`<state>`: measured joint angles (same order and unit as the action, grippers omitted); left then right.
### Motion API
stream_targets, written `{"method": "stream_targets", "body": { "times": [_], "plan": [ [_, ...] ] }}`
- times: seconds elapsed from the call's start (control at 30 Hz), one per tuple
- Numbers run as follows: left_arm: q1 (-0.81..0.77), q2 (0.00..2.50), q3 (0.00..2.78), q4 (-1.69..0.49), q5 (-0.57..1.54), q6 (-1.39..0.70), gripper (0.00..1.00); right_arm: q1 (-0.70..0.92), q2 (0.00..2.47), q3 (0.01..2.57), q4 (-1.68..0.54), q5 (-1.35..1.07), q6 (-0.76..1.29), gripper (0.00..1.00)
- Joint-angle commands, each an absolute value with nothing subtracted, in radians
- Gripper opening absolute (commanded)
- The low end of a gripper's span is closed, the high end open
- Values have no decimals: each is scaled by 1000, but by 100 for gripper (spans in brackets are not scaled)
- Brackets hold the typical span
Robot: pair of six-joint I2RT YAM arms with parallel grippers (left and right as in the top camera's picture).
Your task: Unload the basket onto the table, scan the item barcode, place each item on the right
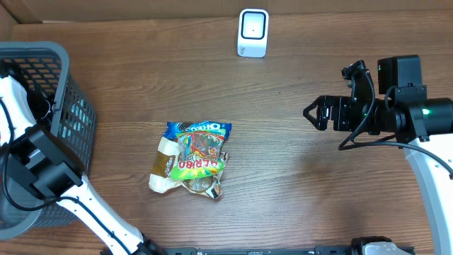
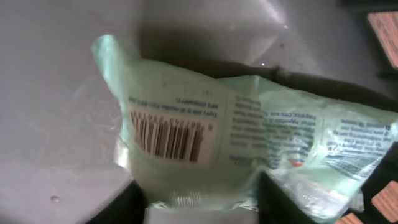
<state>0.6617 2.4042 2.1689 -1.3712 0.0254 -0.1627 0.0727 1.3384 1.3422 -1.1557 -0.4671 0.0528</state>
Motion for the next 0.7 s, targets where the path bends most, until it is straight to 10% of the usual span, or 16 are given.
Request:
{"method": "stream_targets", "body": {
  "times": [0.0, 0.1, 0.67],
  "plan": [
    [669, 2499, 2127, -1368, -10, -165, 22, 78, 1336, 1348, -1155, -473, 56, 100],
    [669, 2499, 2127, -1372, -10, -165, 4, 78, 1336, 1348, -1156, -473, 56, 100],
    [669, 2397, 2551, -1619, 34, -164, 4, 78, 1336, 1348, -1158, -473, 56, 100]
  ]
}}
